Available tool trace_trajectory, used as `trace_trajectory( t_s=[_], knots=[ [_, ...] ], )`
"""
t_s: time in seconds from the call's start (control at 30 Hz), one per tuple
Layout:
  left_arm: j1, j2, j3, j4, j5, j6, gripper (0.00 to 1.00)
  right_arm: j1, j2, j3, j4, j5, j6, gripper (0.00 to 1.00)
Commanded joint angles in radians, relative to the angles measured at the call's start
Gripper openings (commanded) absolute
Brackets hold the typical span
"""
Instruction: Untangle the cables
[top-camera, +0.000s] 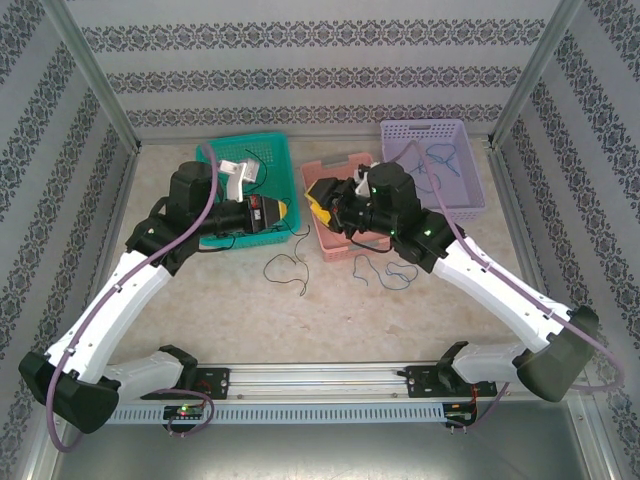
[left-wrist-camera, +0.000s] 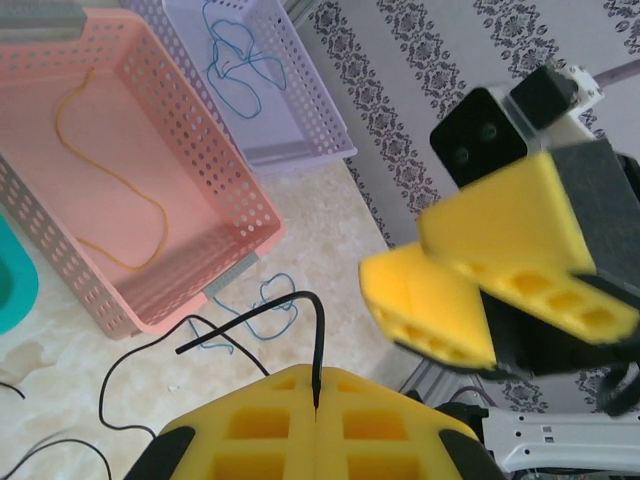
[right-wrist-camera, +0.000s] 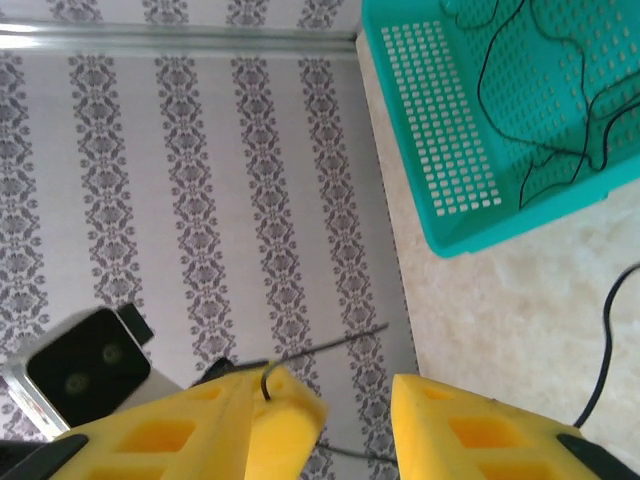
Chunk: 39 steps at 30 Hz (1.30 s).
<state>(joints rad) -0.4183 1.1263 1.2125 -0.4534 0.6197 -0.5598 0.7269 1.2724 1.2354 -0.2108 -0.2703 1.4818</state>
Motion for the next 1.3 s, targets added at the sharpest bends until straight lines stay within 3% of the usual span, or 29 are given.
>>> trace_trajectory(
  t_s=[0.0, 0.13, 0.27, 0.43, 0.7, 0.9, 1.03, 1.13, 1.27],
  knots=[
    [-0.017, -0.017, 0.018, 0.101, -0.020, 0.017, 0.00, -0.004, -0.018, 0.013, -0.020, 0.035, -0.109, 0.40],
    [-0.019, -0.018, 0.100, 0.038, -0.063, 0.009, 0.00, -0.011, -0.111, -0.107, -0.089, 0.140, -0.554, 0.44],
    [-0.020, -0.029, 0.165, -0.016, -0.095, 0.006, 0.00, -0.002, -0.228, -0.389, 0.011, 0.178, -0.774, 0.45],
    [-0.020, -0.074, 0.207, -0.095, -0.060, 0.012, 0.00, 0.005, -0.211, -0.540, 0.033, 0.191, -0.790, 0.43],
    [-0.020, -0.224, 0.103, -0.290, -0.030, 0.015, 0.00, 0.065, -0.048, -0.458, -0.002, 0.251, -0.826, 0.38],
    [-0.019, -0.422, -0.061, -0.413, -0.222, 0.004, 0.00, 0.127, 0.104, -0.350, -0.025, 0.259, -0.854, 0.39],
    [-0.020, -0.539, -0.163, -0.459, -0.355, -0.028, 0.00, 0.182, 0.275, -0.203, -0.129, 0.287, -0.813, 0.38],
    [-0.020, -0.591, -0.204, -0.469, -0.397, -0.060, 0.00, 0.222, 0.409, -0.081, -0.261, 0.322, -0.755, 0.33],
    [-0.020, -0.616, -0.224, -0.487, -0.409, -0.078, 0.00, 0.285, 0.523, 0.019, -0.374, 0.359, -0.694, 0.34]
  ],
)
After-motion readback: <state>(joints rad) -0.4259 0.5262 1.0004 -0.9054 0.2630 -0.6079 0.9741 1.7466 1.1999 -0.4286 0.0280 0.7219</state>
